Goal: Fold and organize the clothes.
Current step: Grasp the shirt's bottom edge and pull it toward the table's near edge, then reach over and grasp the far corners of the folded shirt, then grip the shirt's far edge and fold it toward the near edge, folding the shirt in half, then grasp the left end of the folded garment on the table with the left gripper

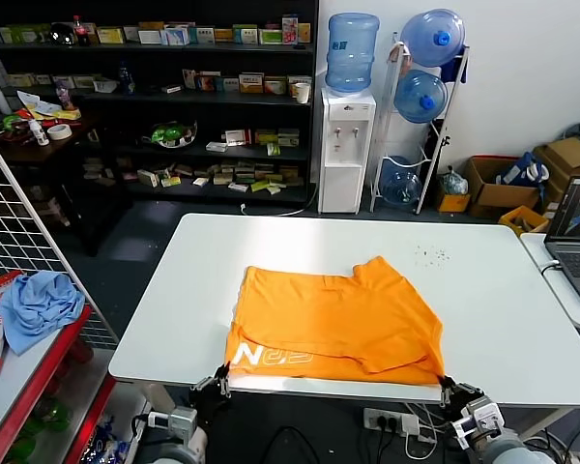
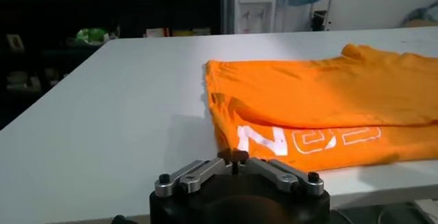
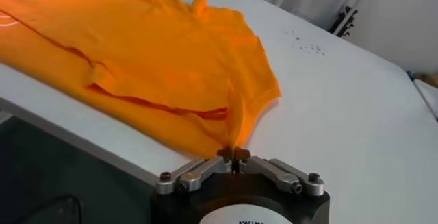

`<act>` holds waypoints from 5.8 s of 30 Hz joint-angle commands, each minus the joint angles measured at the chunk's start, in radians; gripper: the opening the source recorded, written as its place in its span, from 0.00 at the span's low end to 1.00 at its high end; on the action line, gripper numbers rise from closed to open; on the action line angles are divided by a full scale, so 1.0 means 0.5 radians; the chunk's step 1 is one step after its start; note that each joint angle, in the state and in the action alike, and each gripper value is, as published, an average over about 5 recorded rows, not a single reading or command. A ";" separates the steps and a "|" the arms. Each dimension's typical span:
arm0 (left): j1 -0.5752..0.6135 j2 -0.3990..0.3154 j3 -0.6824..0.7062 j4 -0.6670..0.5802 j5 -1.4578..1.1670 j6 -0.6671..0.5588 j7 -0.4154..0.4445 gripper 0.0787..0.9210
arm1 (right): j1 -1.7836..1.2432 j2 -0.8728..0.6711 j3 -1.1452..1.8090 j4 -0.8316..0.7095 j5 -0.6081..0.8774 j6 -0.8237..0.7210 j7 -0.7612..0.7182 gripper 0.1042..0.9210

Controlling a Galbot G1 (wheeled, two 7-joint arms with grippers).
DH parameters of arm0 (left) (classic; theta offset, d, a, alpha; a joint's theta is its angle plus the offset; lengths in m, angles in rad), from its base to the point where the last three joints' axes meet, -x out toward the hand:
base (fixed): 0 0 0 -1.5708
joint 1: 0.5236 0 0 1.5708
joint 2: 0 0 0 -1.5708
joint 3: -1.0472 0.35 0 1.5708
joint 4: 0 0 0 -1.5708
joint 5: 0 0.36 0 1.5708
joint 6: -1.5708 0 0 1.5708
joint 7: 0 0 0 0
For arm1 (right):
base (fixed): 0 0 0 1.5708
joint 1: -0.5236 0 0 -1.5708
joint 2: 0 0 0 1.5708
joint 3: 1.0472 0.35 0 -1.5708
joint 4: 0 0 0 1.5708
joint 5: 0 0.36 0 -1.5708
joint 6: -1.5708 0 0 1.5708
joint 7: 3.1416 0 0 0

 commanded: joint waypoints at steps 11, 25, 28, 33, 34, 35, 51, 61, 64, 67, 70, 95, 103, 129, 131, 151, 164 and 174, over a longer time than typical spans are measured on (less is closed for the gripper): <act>-0.235 0.142 0.002 -0.159 -0.026 -0.001 0.067 0.44 | 0.119 -0.086 0.100 0.203 0.389 0.008 0.091 0.46; -1.329 0.017 0.301 0.837 -0.248 -0.001 0.143 0.86 | 1.398 0.010 -0.267 -0.895 0.671 0.084 -0.154 0.87; -1.476 -0.052 0.360 1.046 -0.283 0.031 0.149 0.88 | 1.613 0.081 -0.349 -1.140 0.616 -0.020 -0.230 0.88; -1.668 -0.162 0.448 1.341 -0.301 0.111 0.177 0.88 | 1.815 0.182 -0.410 -1.410 0.538 -0.099 -0.319 0.88; -1.704 -0.182 0.463 1.394 -0.301 0.128 0.184 0.88 | 1.844 0.202 -0.416 -1.450 0.529 -0.104 -0.334 0.88; -1.733 -0.198 0.473 1.440 -0.301 0.142 0.188 0.88 | 1.865 0.217 -0.420 -1.481 0.521 -0.105 -0.346 0.88; -1.964 -0.336 0.439 1.887 -0.266 0.174 0.228 0.88 | 2.073 0.484 -0.526 -1.939 0.377 0.000 -0.565 0.88; -1.926 -0.332 0.410 1.904 -0.278 0.188 0.255 0.88 | 2.090 0.564 -0.584 -1.984 0.323 0.008 -0.594 0.85; -1.902 -0.325 0.411 1.866 -0.299 0.204 0.257 0.85 | 2.094 0.570 -0.599 -1.976 0.322 0.002 -0.582 0.76; -1.870 -0.310 0.411 1.819 -0.321 0.221 0.256 0.77 | 2.087 0.561 -0.609 -1.956 0.327 -0.004 -0.572 0.65; -1.837 -0.305 0.403 1.789 -0.333 0.230 0.255 0.66 | 2.079 0.558 -0.608 -1.951 0.329 -0.004 -0.560 0.55; -1.377 0.029 0.324 0.943 -0.412 0.220 0.169 0.02 | 1.534 0.229 -0.504 -0.897 0.564 -0.065 -0.199 0.02; -1.054 0.212 0.254 0.414 -0.461 0.236 0.110 0.02 | 1.033 0.041 -0.324 -0.349 0.566 -0.095 -0.075 0.02; -0.369 0.181 0.147 0.083 -0.189 0.098 0.095 0.03 | 0.381 0.061 -0.211 -0.078 0.267 -0.121 -0.019 0.04; -0.374 0.174 0.137 0.077 -0.164 0.070 0.102 0.05 | 0.385 0.063 -0.216 -0.073 0.264 -0.119 -0.018 0.09; -0.480 0.098 0.081 0.311 -0.503 0.157 0.043 0.73 | 0.385 0.061 -0.227 -0.028 0.320 -0.145 -0.004 0.80; -0.532 0.051 0.087 0.416 -0.691 0.247 0.018 0.88 | 0.346 0.069 -0.225 0.001 0.320 -0.147 -0.010 0.88; -0.514 0.068 0.095 0.313 -0.692 0.253 0.018 0.57 | 0.337 0.072 -0.236 0.018 0.323 -0.164 -0.004 0.88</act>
